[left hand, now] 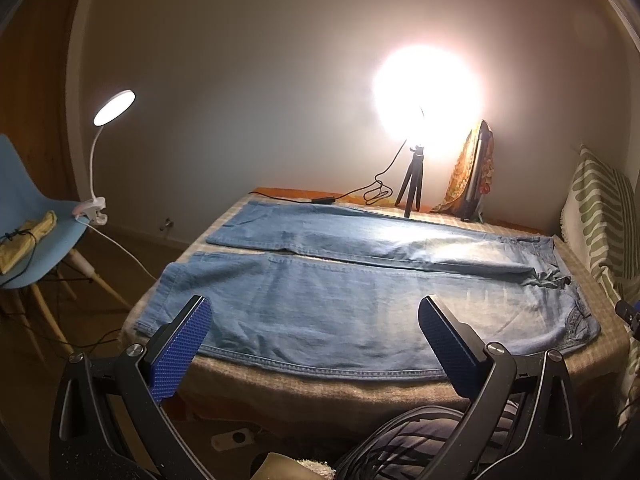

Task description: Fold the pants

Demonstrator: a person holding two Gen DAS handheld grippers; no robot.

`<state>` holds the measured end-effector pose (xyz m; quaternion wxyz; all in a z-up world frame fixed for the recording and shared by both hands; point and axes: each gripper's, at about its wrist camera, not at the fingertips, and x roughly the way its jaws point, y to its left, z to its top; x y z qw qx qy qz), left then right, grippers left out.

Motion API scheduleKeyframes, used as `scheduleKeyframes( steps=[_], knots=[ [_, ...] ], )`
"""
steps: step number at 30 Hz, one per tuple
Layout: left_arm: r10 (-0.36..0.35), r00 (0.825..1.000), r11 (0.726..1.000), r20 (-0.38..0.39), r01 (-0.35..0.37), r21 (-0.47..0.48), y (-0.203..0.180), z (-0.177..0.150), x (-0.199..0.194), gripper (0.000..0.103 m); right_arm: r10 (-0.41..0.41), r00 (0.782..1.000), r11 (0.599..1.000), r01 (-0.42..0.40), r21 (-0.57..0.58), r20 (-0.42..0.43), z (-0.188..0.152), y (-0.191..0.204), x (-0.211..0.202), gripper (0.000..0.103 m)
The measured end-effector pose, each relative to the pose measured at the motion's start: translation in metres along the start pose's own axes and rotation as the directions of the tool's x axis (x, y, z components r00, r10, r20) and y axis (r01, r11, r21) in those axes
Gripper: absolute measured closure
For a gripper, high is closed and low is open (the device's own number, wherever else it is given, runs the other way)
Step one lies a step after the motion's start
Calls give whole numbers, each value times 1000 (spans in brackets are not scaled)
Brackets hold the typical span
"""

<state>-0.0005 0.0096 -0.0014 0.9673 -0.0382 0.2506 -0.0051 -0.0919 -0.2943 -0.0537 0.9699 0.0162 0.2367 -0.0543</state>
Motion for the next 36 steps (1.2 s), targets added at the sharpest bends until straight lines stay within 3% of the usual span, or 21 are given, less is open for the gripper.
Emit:
scheduleKeyframes(
  steps=[36],
  knots=[
    [14,1000,1000,-11,-13,5,0,2,4,0,8,1000,1000,-8,-15,5,3,7,-1,0]
  ],
)
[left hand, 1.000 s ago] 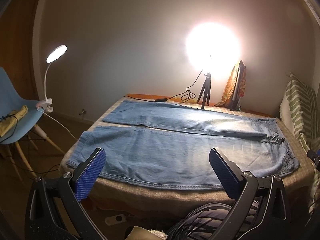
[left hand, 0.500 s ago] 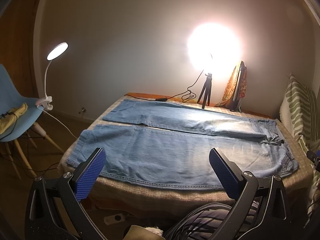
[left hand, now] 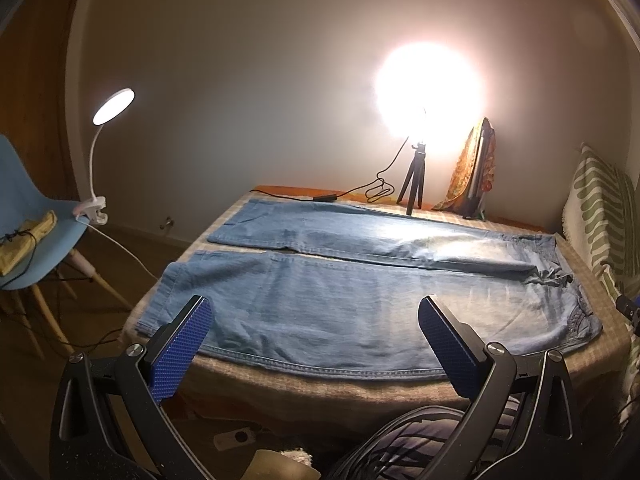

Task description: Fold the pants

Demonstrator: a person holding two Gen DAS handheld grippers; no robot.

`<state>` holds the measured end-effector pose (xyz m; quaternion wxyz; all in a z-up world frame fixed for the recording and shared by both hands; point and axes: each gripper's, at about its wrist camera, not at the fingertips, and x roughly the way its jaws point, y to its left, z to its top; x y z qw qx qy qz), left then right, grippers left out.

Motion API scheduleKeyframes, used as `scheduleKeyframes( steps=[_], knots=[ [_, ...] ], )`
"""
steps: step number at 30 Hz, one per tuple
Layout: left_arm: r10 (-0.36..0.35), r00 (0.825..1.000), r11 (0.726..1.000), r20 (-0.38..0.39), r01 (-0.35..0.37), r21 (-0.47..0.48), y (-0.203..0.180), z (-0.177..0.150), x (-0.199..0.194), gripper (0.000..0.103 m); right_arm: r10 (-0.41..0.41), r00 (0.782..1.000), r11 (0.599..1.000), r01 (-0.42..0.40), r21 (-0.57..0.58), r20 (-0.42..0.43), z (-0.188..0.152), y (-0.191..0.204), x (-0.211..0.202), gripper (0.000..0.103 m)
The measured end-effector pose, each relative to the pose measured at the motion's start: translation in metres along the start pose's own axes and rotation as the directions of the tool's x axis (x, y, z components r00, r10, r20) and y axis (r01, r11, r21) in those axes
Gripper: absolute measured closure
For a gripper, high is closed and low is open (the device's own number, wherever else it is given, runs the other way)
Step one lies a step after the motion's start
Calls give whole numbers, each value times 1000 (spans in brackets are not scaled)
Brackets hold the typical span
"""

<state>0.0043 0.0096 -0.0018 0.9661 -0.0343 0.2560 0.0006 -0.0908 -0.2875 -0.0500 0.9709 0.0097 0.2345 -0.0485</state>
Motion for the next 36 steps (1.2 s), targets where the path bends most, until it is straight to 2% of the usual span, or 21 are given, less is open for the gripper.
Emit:
scheduleKeyframes(
  steps=[15,23,36],
  knots=[
    [20,999,1000,-40,-21,-16,14,9,11,0,15,1000,1000,-15,-6,13,22,2,10,0],
    [-63,998,998,-5,63,-32,27,6,12,0,17,1000,1000,-17,3,2,27,1,16,0],
    [36,998,997,-53,-32,73,32,2,36,0,13,1000,996,-15,-84,-23,27,17,38,0]
  ],
)
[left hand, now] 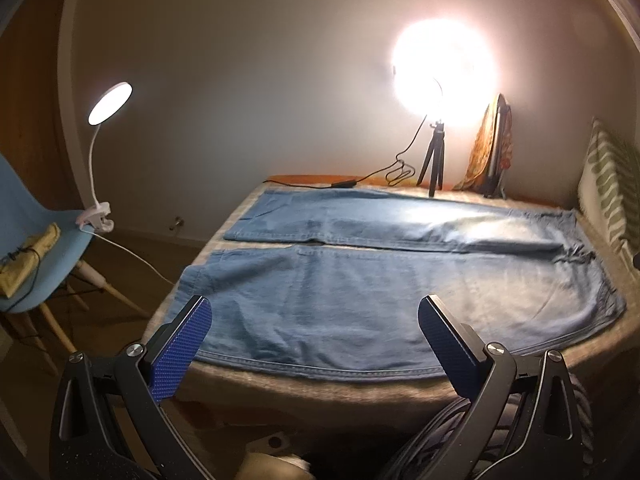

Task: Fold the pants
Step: 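Move both tools toward the jeans' leg hems at the bed's edge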

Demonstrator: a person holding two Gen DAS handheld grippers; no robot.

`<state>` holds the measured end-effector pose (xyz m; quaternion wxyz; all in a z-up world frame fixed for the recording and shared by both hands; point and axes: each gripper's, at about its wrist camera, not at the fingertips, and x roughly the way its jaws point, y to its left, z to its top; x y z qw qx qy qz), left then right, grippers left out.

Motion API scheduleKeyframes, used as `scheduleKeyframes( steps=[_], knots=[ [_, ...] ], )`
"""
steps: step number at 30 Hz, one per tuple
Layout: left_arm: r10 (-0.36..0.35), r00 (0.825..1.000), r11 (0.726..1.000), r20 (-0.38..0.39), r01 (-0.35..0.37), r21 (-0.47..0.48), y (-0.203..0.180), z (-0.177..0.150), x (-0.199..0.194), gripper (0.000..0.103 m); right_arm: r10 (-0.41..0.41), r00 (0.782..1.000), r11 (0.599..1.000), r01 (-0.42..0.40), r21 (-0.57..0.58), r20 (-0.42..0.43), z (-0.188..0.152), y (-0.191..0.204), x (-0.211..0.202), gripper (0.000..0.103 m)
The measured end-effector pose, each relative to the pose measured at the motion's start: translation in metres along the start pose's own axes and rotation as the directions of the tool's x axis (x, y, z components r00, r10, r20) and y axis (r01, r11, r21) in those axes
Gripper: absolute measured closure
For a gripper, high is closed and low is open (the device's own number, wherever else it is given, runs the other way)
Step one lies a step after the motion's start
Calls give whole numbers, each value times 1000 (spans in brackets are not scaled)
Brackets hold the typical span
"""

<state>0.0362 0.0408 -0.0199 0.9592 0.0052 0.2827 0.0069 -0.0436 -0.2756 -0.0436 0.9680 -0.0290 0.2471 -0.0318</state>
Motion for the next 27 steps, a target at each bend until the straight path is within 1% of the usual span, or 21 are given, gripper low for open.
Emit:
scheduleKeyframes(
  steps=[4,7,10,12,15,17,21,23,27],
  knots=[
    [-24,999,1000,-34,24,6,4,-3,12,0,15,1000,1000,-15,-1,-2,0,3,8,0],
    [-25,999,999,-35,26,20,6,-4,16,1,27,999,1000,-27,-15,23,-2,5,10,0],
    [-31,999,999,-32,31,20,11,-3,19,1,64,997,997,-62,-38,42,-4,8,13,1],
    [-43,998,999,-35,43,12,16,-2,23,8,84,996,995,-82,-57,34,-2,9,18,1],
    [-57,997,998,-47,57,-5,25,2,31,15,84,996,993,-82,-81,26,3,12,27,1],
    [-65,996,998,-54,64,-22,30,4,37,17,85,996,993,-83,-85,24,7,12,33,1],
    [-86,994,995,-65,82,-54,42,13,50,21,121,993,989,-119,-92,13,18,13,46,4],
    [-93,994,994,-64,89,-65,47,20,56,22,134,991,986,-133,-97,6,26,12,54,6],
    [-80,996,995,-47,77,-65,53,38,68,22,151,989,985,-150,-82,3,43,5,69,10]
  ],
)
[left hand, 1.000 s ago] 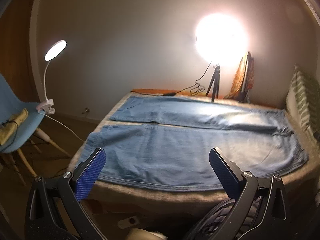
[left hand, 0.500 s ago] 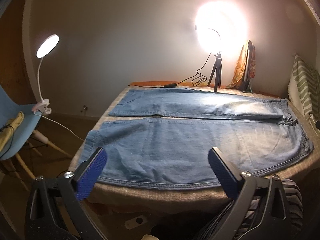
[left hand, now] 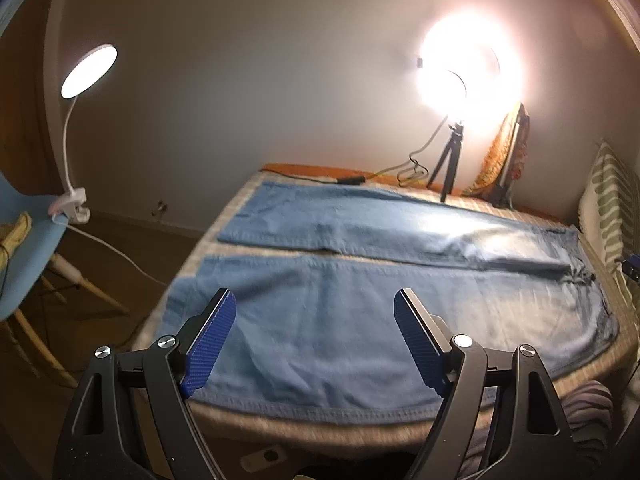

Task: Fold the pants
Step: 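Move both tools toward the jeans' leg hems at the bed's edge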

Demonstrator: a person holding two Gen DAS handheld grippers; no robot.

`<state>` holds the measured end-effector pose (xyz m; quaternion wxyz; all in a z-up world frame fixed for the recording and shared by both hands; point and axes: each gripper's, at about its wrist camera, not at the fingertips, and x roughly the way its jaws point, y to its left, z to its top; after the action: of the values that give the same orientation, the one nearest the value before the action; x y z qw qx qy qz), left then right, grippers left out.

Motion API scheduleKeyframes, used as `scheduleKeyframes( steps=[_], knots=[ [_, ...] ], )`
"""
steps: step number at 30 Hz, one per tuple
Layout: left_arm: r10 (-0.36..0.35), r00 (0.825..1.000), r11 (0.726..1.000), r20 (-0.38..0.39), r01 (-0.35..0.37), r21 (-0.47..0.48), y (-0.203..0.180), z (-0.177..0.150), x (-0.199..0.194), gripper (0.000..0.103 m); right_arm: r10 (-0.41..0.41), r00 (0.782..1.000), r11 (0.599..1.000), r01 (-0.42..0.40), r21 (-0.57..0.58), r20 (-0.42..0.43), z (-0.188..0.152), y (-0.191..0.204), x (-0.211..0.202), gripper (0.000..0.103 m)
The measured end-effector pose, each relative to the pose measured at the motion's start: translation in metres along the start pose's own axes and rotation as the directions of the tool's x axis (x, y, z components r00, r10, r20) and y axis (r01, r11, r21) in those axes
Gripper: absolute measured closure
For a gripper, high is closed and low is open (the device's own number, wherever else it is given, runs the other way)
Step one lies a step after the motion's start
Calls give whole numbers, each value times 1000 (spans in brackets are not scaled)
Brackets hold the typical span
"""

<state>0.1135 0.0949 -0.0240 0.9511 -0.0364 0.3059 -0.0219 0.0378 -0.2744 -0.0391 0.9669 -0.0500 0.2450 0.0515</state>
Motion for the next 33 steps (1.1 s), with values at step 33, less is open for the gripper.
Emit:
scheduleKeyframes(
  steps=[33],
  knots=[
    [-39,987,998,-158,31,-51,28,125,195,21,110,989,990,-118,-79,-98,107,-28,197,20]
  ],
)
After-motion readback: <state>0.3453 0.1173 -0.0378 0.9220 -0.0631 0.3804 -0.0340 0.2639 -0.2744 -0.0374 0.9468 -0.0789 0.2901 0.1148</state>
